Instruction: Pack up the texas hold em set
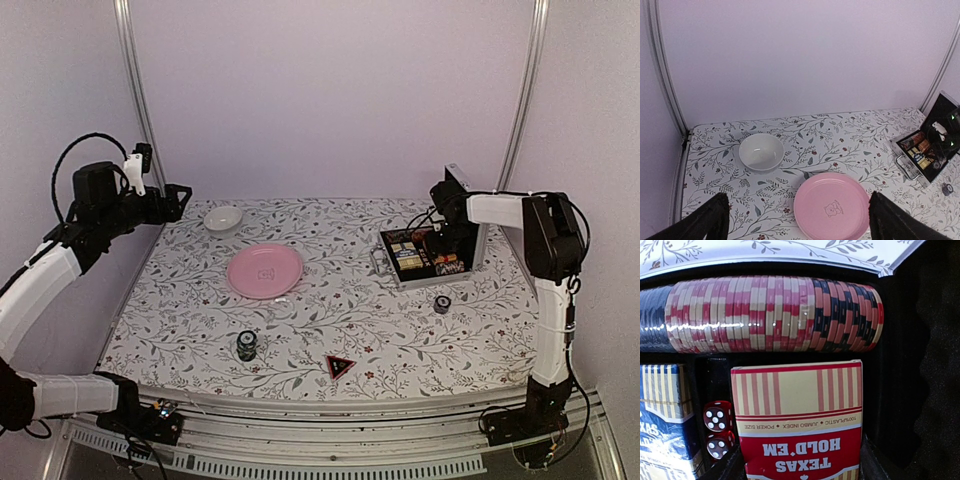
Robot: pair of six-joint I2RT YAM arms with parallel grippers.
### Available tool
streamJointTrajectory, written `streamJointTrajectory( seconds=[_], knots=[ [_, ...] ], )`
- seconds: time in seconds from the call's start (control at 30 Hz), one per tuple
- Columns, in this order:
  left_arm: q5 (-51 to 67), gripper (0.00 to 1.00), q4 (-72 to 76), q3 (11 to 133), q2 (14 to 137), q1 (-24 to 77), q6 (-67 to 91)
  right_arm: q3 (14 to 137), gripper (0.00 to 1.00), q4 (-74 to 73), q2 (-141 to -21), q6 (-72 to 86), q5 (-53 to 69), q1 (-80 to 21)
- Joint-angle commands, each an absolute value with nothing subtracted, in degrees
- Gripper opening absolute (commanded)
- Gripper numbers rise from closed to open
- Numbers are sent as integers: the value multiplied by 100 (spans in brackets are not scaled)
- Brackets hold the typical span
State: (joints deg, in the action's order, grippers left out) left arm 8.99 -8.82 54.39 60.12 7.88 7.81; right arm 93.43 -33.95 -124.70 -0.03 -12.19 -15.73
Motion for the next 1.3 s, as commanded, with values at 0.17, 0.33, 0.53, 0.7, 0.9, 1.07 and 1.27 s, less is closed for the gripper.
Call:
streamJointTrajectory(
  seconds=[0.17,0.33,0.53,0.7,0.9,1.07,1.27],
  knots=[
    [967,97,-808,5520,6056,837,809,9686,58,-3276,-12814,364,-1218,-1532],
    [967,97,-809,5524,6056,836,809,9792,58,-3275,-12914,596,-1075,-1521],
    [969,97,-803,5520,6044,843,799,9771,59,-3247,-13050,790,-1011,-1523],
    [967,97,-806,5516,6043,836,801,9672,64,-3251,-12871,800,-1052,-1529],
    [1010,97,-800,5511,6038,852,809,9674,76,-3307,-12423,717,-1202,-1521],
    [1001,97,-790,5511,6047,844,801,9711,86,-3372,-12191,669,-1231,-1524],
    [1002,97,-793,5511,6049,848,800,9639,80,-3388,-12103,703,-1258,-1525]
  ],
)
